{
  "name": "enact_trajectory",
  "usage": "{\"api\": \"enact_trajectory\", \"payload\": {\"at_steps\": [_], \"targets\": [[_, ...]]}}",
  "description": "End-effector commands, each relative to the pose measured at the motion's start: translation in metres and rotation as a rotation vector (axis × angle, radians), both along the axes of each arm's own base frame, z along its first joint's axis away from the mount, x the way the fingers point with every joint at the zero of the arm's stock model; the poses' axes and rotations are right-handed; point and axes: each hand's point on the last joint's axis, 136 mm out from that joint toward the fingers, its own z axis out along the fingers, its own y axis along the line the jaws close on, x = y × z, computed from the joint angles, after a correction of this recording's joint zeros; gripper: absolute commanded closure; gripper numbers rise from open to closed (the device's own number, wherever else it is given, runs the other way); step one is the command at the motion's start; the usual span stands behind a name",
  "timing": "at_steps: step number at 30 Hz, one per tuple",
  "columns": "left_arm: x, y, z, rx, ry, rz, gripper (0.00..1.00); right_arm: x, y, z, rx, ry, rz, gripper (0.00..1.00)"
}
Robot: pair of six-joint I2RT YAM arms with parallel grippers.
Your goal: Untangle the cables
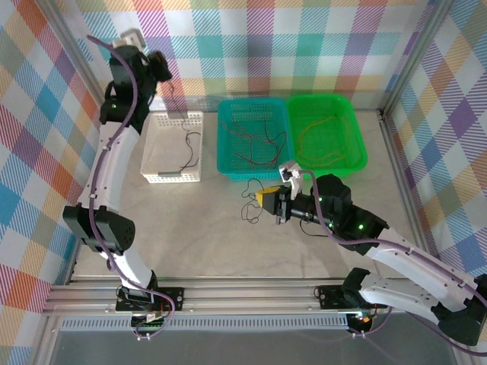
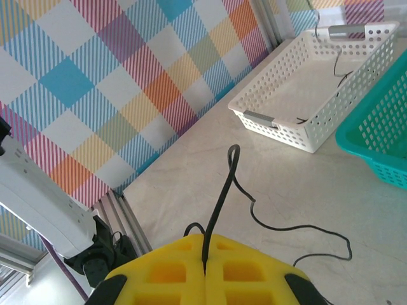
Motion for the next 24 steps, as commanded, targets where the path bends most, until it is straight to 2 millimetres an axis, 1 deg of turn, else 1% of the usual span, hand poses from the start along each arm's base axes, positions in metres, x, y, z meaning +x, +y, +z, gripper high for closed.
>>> {"api": "enact_trajectory", "payload": {"at_steps": [1, 5, 10, 13, 14, 16, 18, 21, 23, 24], "targets": [[-0.004, 0.014, -0.025, -0.035, -0.003, 0.057, 1.0, -0.002, 0.007, 0.033, 0.031, -0.081, 0.042, 1.0], [-0.005, 0.017, -0.091, -0.082, 0.099, 0.088, 1.0, 0.001, 0.022, 0.058, 0.04, -0.11, 0.084, 1.0], [-0.008, 0.019, -0.183, -0.171, 0.256, 0.135, 1.0, 0.01, 0.046, 0.094, 0.068, -0.159, 0.136, 1.0], [-0.011, 0.018, -0.23, -0.208, 0.35, 0.15, 1.0, 0.016, 0.059, 0.118, 0.071, -0.193, 0.163, 1.0], [-0.011, 0.017, -0.242, -0.21, 0.378, 0.147, 1.0, 0.017, 0.064, 0.126, 0.074, -0.204, 0.175, 1.0], [-0.012, 0.016, -0.26, -0.217, 0.424, 0.147, 1.0, 0.02, 0.07, 0.137, 0.081, -0.217, 0.188, 1.0], [-0.013, 0.015, -0.27, -0.22, 0.452, 0.14, 0.95, 0.022, 0.077, 0.145, 0.083, -0.228, 0.205, 1.0], [-0.014, 0.016, -0.274, -0.234, 0.482, 0.134, 0.74, 0.026, 0.084, 0.152, 0.087, -0.235, 0.215, 1.0], [-0.014, 0.016, -0.265, -0.24, 0.479, 0.125, 0.55, 0.026, 0.086, 0.157, 0.093, -0.235, 0.221, 1.0], [-0.015, 0.017, -0.262, -0.234, 0.48, 0.129, 0.5, 0.026, 0.087, 0.159, 0.096, -0.237, 0.226, 1.0]]}}
